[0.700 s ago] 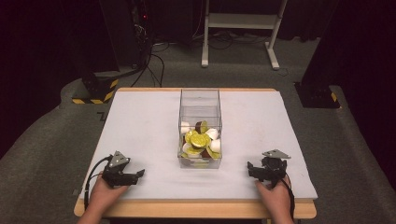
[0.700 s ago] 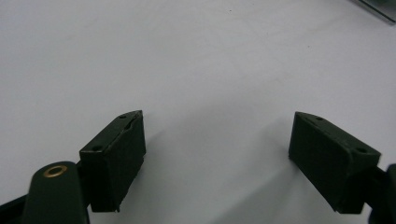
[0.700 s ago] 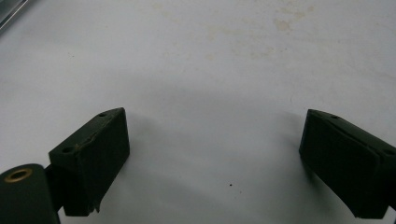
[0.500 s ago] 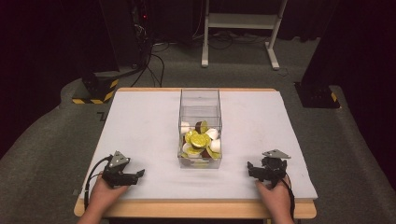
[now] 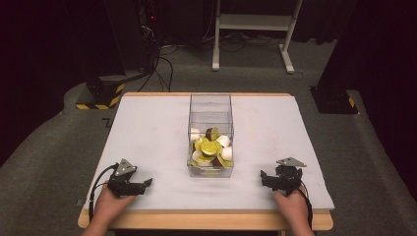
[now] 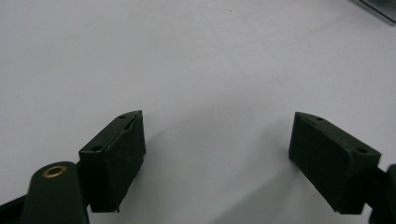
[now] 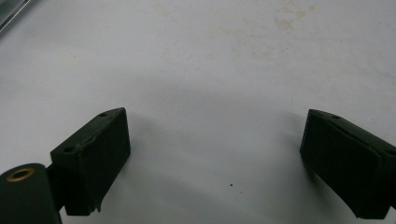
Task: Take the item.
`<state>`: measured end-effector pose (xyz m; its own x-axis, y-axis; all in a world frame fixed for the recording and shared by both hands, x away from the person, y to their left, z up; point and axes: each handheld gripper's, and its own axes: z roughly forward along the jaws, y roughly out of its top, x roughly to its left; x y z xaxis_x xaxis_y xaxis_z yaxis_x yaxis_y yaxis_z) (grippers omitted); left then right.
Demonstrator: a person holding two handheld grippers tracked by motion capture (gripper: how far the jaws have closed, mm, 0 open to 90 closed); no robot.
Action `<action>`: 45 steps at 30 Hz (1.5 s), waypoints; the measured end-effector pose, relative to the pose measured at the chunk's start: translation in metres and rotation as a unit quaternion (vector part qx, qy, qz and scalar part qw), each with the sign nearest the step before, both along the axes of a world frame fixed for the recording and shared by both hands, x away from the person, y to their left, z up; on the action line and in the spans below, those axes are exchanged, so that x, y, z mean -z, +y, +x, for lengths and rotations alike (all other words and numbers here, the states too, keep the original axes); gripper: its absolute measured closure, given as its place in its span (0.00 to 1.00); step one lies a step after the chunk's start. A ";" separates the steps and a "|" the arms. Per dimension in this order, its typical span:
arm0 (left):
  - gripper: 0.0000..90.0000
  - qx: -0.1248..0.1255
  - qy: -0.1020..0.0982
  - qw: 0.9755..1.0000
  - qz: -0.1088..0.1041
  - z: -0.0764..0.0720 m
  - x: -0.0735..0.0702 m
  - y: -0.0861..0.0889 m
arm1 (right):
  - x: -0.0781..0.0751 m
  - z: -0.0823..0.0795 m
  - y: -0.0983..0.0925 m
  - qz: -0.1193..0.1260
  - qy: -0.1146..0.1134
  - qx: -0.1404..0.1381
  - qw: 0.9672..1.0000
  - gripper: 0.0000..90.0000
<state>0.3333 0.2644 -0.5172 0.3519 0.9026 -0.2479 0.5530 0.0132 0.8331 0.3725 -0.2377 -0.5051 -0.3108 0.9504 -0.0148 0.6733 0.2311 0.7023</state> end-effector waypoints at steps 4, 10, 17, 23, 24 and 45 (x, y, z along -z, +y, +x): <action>0.21 -0.002 -0.001 1.000 -0.003 0.000 0.000 -0.001 | 0.000 0.000 0.000 -0.001 -0.001 0.000 1.000 0.09; 0.22 0.000 0.005 1.000 -0.001 0.001 -0.002 0.001 | 0.000 0.000 -0.001 0.001 -0.001 -0.001 1.000 0.09; 0.24 0.003 -0.002 1.000 -0.010 0.000 -0.009 0.004 | 0.000 0.000 0.000 0.000 -0.001 -0.001 1.000 0.09; 0.25 0.002 -0.012 1.000 -0.016 -0.002 -0.012 0.004 | 0.000 0.000 0.000 0.000 -0.001 -0.001 1.000 0.09; 0.25 0.002 -0.012 1.000 -0.016 -0.002 -0.012 0.004 | 0.000 0.000 0.000 0.000 -0.001 -0.001 1.000 0.09; 0.27 0.009 -0.034 0.997 -0.069 -0.001 -0.022 -0.010 | 0.000 0.000 0.000 -0.001 -0.001 0.000 1.000 0.09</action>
